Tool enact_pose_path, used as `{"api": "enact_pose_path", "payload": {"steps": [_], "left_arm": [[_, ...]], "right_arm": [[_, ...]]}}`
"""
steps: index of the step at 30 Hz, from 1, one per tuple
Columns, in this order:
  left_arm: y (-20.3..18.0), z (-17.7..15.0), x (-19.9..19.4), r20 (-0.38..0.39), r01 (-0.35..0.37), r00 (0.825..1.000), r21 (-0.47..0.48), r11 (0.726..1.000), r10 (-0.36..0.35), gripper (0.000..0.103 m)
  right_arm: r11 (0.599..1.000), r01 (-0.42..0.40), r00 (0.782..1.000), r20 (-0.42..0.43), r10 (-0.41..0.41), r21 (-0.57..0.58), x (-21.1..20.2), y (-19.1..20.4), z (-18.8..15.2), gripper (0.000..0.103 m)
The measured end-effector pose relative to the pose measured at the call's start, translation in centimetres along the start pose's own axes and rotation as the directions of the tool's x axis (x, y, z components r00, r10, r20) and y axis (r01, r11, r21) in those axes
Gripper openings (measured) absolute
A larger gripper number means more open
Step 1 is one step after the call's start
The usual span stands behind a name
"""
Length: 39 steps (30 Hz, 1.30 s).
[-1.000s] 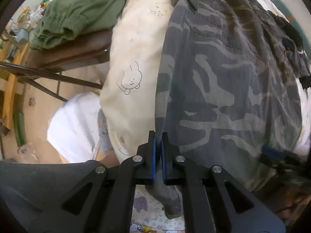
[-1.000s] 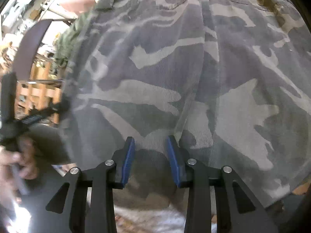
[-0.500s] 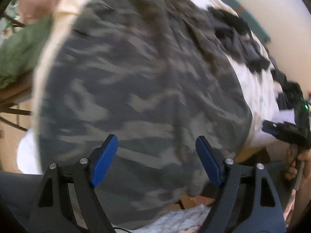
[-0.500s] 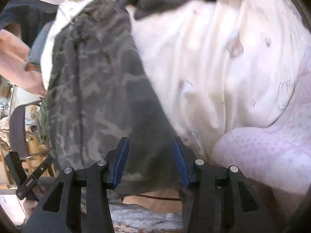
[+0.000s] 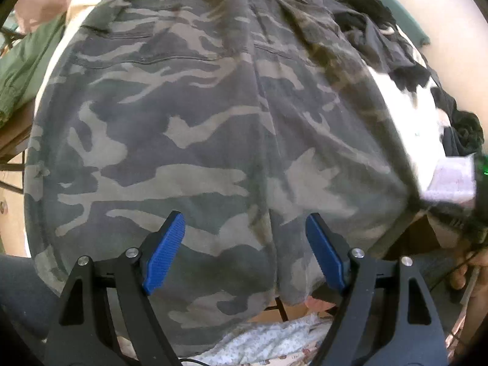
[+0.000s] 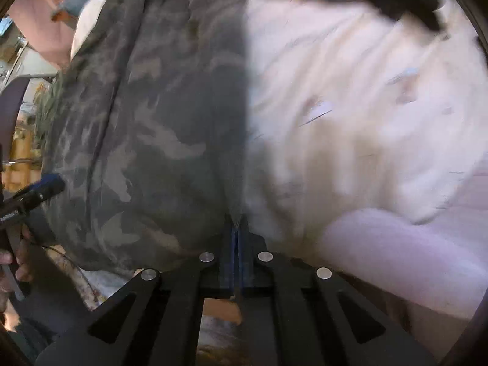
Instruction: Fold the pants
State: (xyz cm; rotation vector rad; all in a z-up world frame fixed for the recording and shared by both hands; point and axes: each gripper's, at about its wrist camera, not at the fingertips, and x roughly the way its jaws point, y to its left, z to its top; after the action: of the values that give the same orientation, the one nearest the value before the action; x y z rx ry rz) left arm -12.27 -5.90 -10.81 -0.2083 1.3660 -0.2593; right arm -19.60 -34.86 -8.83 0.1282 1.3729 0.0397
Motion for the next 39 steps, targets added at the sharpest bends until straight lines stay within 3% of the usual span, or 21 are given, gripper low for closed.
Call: {"api": "enact_pose_path", "payload": {"steps": [2, 3, 4, 5, 9, 12, 13, 14, 16, 19, 23, 26, 28, 30, 33, 34, 36, 38, 39], "left_arm": [[-1.0, -0.5, 0.3, -0.005, -0.005, 1.0, 0.023, 1.0, 0.005, 0.078], [-1.6, -0.8, 0.7, -0.018, 0.007, 1.0, 0.028, 1.0, -0.007, 0.078], [-2.4, -1.1, 1.3, -0.044, 0.03, 0.999, 0.029, 0.999, -0.028, 0.078], [-3.0, -1.3, 1.7, -0.061, 0.048, 0.997, 0.033, 0.998, -0.046, 0.078], [-6.9, -1.8, 4.5, -0.092, 0.07, 0.994, 0.092, 0.993, -0.062, 0.078], [-8.6, -1.6, 7.1, -0.064, -0.057, 0.996, 0.143, 0.988, 0.066, 0.078], [-8.7, -1.4, 7.5, -0.063, -0.061, 0.996, 0.127, 0.99, 0.07, 0.072], [-8.9, -1.2, 7.4, -0.04, -0.046, 0.998, 0.124, 0.991, 0.051, 0.043], [-9.8, -0.9, 6.8, -0.027, 0.008, 1.0, 0.183, 0.983, -0.003, 0.004], [-9.7, -0.8, 4.9, -0.016, 0.058, 0.998, 0.174, 0.983, -0.056, 0.001], [-9.4, -1.2, -0.4, 0.036, 0.167, 0.984, 0.175, 0.97, -0.176, 0.001], [-8.5, -2.1, -2.9, 0.032, 0.208, 0.976, 0.177, 0.962, -0.217, 0.001], [-8.5, -2.5, -1.3, -0.024, 0.197, 0.98, 0.169, 0.966, -0.196, 0.001], [-8.9, -2.8, 1.9, -0.096, 0.154, 0.986, 0.176, 0.972, -0.139, 0.002], [-8.8, -3.5, 6.0, -0.183, 0.04, 0.983, 0.2, 0.979, -0.003, 0.01], [-8.6, -3.7, 6.5, -0.193, 0.029, 0.981, 0.203, 0.979, 0.01, 0.017], [-8.5, -3.8, 5.8, -0.186, 0.05, 0.983, 0.207, 0.977, -0.011, 0.036], [-8.1, -3.7, 3.5, -0.122, 0.032, 0.993, 0.228, 0.973, -0.004, 0.072], [-7.7, -3.3, 1.6, -0.064, 0.025, 0.998, 0.242, 0.97, -0.01, 0.077]], "right_arm": [[0.99, 0.14, 0.988, 0.07, -0.14, 0.015, -1.1, -1.2, -0.2, 0.0], [0.99, 0.134, 0.989, 0.049, -0.136, 0.05, -0.7, -2.2, -0.1, 0.0], [0.995, 0.029, 1.0, -0.01, -0.028, 0.092, 0.4, -3.0, -0.2, 0.0], [0.995, -0.017, 0.999, -0.032, 0.021, 0.102, 1.0, -3.2, -0.4, 0.0], [0.994, -0.017, 1.0, -0.01, 0.018, 0.107, 0.9, -3.6, -0.6, 0.0], [0.99, -0.038, 0.999, -0.011, 0.039, 0.134, 1.2, -3.6, -0.2, 0.0], [0.989, -0.042, 0.999, -0.012, 0.044, 0.141, 1.1, -3.9, -0.2, 0.0], [0.988, -0.049, 0.999, -0.013, 0.052, 0.146, 0.8, -4.6, -0.2, 0.0], [0.989, -0.055, 0.998, -0.007, 0.057, 0.14, 0.5, -4.8, -0.2, 0.0], [0.987, -0.097, 0.995, 0.018, 0.096, 0.126, -0.3, -3.4, 0.6, 0.0], [0.981, -0.164, 0.983, 0.099, 0.154, 0.1, -5.4, -2.6, 0.1, 0.0], [0.983, -0.15, 0.985, 0.097, 0.141, 0.101, -7.1, -2.6, -0.3, 0.0], [0.994, -0.072, 0.997, 0.007, 0.071, 0.077, -5.1, -2.2, -0.4, 0.001], [0.998, -0.015, 0.995, -0.099, 0.021, 0.06, -2.2, -1.7, -0.5, 0.001], [0.99, 0.113, 0.971, -0.221, -0.093, 0.082, 2.1, -1.9, -0.4, 0.008], [0.988, 0.13, 0.964, -0.243, -0.107, 0.08, 2.5, -1.8, -0.3, 0.008], [0.991, 0.117, 0.971, -0.215, -0.101, 0.06, 1.8, -1.0, 0.3, 0.017], [0.992, 0.117, 0.982, -0.151, -0.11, 0.038, -0.2, 0.0, 1.1, 0.04], [0.994, 0.105, 0.989, -0.109, -0.102, 0.031, -1.3, 0.5, 1.7, 0.042]]}}
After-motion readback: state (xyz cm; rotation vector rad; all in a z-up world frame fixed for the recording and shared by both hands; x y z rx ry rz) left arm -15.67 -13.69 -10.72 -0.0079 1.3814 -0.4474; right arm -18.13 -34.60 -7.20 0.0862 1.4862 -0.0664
